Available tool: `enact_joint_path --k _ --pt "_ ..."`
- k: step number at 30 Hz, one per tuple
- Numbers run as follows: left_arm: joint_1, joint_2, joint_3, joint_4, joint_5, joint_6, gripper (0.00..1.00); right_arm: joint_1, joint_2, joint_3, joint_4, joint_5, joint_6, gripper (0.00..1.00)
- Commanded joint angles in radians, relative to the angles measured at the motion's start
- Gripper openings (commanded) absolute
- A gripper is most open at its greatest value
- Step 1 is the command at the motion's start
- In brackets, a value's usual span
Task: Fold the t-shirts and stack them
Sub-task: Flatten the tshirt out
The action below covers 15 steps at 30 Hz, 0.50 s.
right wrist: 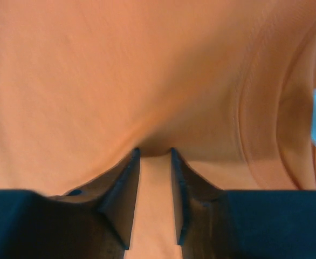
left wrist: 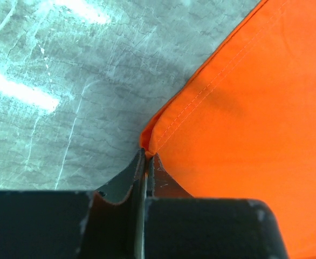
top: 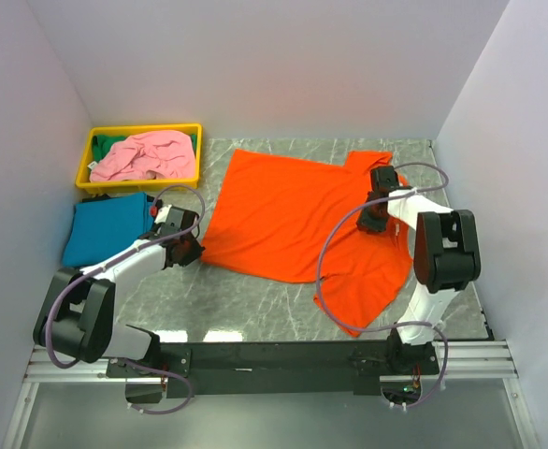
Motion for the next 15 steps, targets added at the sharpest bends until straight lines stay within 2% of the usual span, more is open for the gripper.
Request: enact_joint_path --k 1,2,7,12,15 --pt "0.009 0.000 0.021 0.014 0.012 0.010 0.01 -0.004 0.063 0.101 -0.012 -0.001 -0.003 0.31" --pt "0.010 0.005 0.026 0.014 0.015 0.010 0.01 -0.004 0.077 0.117 -0.022 -0.008 -0.006 0.29" --pt "0.024 0.036 0.050 0.019 0.024 0.014 0.01 -0.003 0.168 0.224 -0.044 -0.016 -0.020 0.05" --pt "0.049 0.085 0.096 0.028 0.046 0.017 0.01 0.000 0.281 0.396 -0.104 -0.016 -0.038 0.04" --pt "0.059 0.148 0.161 0.017 0.054 0.034 0.01 -0.001 0.387 0.624 -0.163 -0.019 -0.061 0.04"
